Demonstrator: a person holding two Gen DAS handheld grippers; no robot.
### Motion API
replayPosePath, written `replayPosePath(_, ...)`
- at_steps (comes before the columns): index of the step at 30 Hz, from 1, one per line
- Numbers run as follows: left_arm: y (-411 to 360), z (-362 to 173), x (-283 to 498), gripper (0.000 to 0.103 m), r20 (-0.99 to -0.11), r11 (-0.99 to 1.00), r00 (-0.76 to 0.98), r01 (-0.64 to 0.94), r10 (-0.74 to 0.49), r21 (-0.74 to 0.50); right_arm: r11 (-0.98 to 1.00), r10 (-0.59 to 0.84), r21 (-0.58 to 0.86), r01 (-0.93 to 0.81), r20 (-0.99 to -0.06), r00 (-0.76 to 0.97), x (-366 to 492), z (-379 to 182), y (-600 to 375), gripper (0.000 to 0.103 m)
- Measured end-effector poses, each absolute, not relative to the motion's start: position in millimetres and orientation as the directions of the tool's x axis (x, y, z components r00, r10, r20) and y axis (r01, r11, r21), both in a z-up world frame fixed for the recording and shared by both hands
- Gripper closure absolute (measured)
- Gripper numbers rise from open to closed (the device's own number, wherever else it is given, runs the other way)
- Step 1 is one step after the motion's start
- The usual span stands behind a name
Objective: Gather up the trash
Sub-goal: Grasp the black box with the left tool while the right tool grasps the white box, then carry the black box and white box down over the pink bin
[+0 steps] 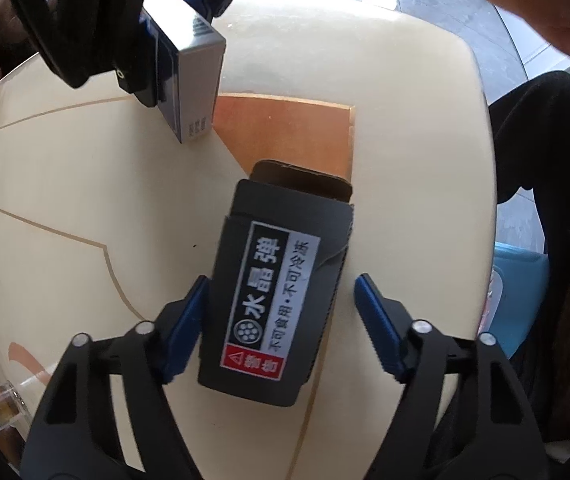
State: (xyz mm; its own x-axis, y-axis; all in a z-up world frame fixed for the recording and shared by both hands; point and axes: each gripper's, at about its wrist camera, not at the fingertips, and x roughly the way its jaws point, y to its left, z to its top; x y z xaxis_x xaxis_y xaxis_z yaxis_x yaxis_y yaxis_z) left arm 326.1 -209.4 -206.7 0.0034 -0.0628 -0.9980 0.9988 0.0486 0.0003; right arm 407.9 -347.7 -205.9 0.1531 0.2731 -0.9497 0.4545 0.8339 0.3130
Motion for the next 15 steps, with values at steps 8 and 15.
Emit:
replayPosePath(8, -192, -198, 335, 0.043, -0.990, 0.199, 0.040, 0.980, -0.138, 0.012, 0.870, 0.259, 0.307, 0.387, -0.951, 0.171, 401, -197, -331, 0.080)
replayPosePath(15, -159, -195, 326, 0.043, -0.972, 0.319, 0.120, 0.947, -0.202, 0.050, 0.925, 0.212, 0.262, 0.274, -0.957, 0.200, 390, -178, -307, 0.081)
